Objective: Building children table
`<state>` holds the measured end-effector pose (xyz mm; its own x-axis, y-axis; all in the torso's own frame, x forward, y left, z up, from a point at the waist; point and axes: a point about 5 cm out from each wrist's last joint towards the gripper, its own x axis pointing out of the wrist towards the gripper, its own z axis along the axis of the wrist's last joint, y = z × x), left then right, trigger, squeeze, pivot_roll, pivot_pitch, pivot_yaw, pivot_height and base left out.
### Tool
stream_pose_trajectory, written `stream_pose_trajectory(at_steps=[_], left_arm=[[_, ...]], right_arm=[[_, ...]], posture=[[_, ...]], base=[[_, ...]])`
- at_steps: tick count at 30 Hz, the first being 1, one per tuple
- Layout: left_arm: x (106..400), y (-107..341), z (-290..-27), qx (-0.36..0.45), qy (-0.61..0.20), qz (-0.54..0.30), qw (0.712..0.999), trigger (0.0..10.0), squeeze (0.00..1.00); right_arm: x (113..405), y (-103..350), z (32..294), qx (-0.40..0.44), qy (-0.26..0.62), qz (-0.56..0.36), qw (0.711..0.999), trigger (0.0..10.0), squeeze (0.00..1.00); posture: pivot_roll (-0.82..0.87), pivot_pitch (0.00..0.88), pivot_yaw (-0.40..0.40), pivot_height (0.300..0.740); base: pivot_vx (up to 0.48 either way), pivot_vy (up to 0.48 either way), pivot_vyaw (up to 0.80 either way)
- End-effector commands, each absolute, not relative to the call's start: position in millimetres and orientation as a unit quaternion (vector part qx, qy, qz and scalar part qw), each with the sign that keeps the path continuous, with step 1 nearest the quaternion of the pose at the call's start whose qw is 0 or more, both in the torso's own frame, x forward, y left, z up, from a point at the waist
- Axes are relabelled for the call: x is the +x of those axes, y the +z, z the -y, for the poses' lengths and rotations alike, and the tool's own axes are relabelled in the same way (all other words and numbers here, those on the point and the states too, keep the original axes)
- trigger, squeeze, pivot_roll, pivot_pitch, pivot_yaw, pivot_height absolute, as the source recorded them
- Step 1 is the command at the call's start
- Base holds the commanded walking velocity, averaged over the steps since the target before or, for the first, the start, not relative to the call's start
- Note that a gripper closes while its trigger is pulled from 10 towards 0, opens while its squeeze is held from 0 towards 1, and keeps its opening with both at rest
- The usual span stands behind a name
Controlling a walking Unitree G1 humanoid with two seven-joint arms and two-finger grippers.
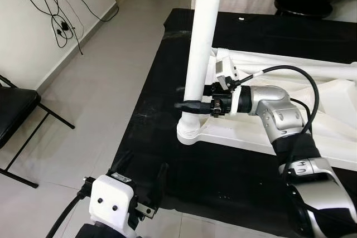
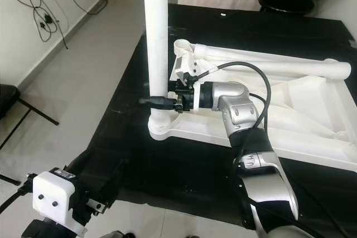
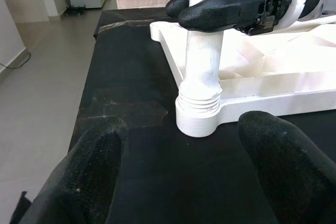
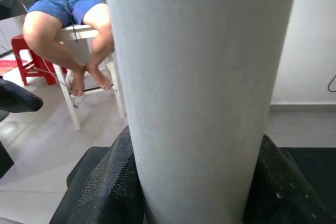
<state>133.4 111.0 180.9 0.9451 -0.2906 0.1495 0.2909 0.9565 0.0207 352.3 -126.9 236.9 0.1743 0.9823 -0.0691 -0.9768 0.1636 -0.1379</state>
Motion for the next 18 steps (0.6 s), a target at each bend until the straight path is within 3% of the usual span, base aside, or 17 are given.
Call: stream_pose_trajectory(at_steps=[1, 6, 7, 8, 9, 10, 11, 12, 13, 14, 18], left_arm=[[132, 182, -111, 0.0, -0.143, 0.073, 0.987, 10.0, 0.0], [132, 182, -111, -0.001, -0.142, 0.072, 0.987, 10.0, 0.0], [132, 181, -112, -0.001, -0.143, 0.072, 0.987, 10.0, 0.0], [132, 181, -112, -0.001, -0.143, 0.072, 0.987, 10.0, 0.0], [132, 181, -112, -0.001, -0.143, 0.072, 0.987, 10.0, 0.0], [132, 181, -112, -0.001, -0.143, 0.072, 0.987, 10.0, 0.0], [132, 181, -114, 0.0, -0.142, 0.071, 0.987, 10.0, 0.0], [132, 181, -114, 0.0, -0.142, 0.071, 0.987, 10.0, 0.0], [132, 181, -115, 0.0, -0.141, 0.071, 0.987, 10.0, 0.0], [133, 181, -115, 0.001, -0.142, 0.071, 0.987, 10.0, 0.0], [134, 180, -114, 0.0, -0.147, 0.07, 0.987, 10.0, 0.0]], right_arm=[[349, 231, 131, -0.047, 0.655, 0.014, 0.754, 0.0, 0.0], [340, 228, 140, -0.039, 0.641, 0.018, 0.766, 0.0, 0.0], [333, 224, 138, -0.028, 0.619, 0.023, 0.785, 0.0, 0.0], [333, 224, 138, -0.028, 0.619, 0.023, 0.785, 0.0, 0.0], [326, 215, 130, -0.02, 0.562, 0.031, 0.826, 0.0, 0.0], [326, 215, 130, -0.02, 0.562, 0.031, 0.826, 0.0, 0.0], [326, 200, 125, -0.023, 0.407, 0.02, 0.913, 0.0, 0.0], [326, 200, 125, -0.023, 0.407, 0.02, 0.913, 0.0, 0.0], [321, 191, 129, -0.044, 0.284, 0.016, 0.958, 0.0, 0.0], [310, 185, 128, -0.038, 0.239, 0.005, 0.97, 0.0, 0.0], [296, 181, 112, -0.02, 0.265, -0.002, 0.964, 0.0, 0.0]], posture=[[0.09, 0.174, -0.025, 0.74], [0.09, 0.176, -0.027, 0.74], [0.09, 0.176, -0.03, 0.74], [0.09, 0.176, -0.03, 0.74], [0.09, 0.179, -0.027, 0.74], [0.09, 0.179, -0.027, 0.74], [0.07, 0.187, -0.019, 0.74], [0.07, 0.187, -0.019, 0.74], [0.07, 0.187, -0.019, 0.74], [0.07, 0.189, -0.019, 0.74], [0.07, 0.181, -0.017, 0.74]], base=[[0.0, 0.0, 0.0], [0.0, 0.0, 0.0], [0.0, 0.0, 0.0], [0.0, 0.0, 0.0], [0.0, 0.0, 0.0], [0.0, 0.0, 0.0], [0.0, 0.0, 0.0], [0.0, 0.0, 0.0], [0.0, 0.0, 0.0], [0.0, 0.0, 0.0], [0.0, 0.0, 0.0]])
